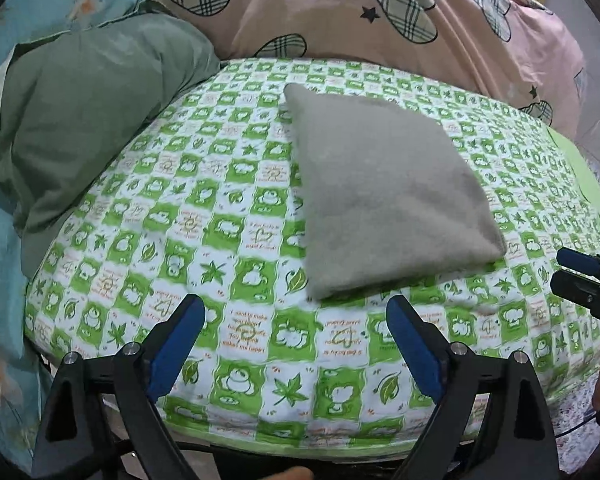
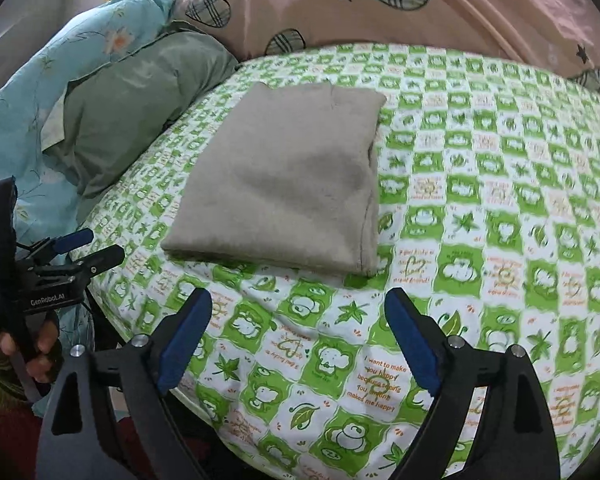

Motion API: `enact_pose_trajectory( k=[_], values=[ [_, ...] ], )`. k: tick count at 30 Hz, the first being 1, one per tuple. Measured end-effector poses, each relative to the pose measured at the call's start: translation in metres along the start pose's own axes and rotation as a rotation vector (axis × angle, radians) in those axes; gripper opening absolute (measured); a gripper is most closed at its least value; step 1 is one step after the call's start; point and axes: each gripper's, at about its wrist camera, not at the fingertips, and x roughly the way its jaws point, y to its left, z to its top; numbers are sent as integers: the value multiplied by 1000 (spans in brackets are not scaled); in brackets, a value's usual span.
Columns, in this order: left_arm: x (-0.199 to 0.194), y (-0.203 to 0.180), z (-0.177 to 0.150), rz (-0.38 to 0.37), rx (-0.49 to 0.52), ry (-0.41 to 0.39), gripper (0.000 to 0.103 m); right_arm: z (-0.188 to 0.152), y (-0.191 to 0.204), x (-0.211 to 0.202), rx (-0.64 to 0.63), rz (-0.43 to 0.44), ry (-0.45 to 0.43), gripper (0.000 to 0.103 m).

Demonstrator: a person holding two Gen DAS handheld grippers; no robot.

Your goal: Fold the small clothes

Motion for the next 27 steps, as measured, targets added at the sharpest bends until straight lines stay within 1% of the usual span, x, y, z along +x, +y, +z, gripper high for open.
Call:
enact_pose_trajectory(
  k=[3,6,11,19,27],
  values=[
    [10,-4,-3,20,16,22,94,-5,-3,11,11,4,26,88],
    [21,-5,-7,4,9,49,94,-8,-3,18,10,6,43,88],
    [34,-6,-12,15,5,74,94,-4,-5,22,4,5,48,88],
    [41,-4,-1,3,12,71,94,11,-4,28,-18,11,44,89],
    [39,-12,19,13,55,33,94,30,1,31,-45,17,28,90]
  ],
)
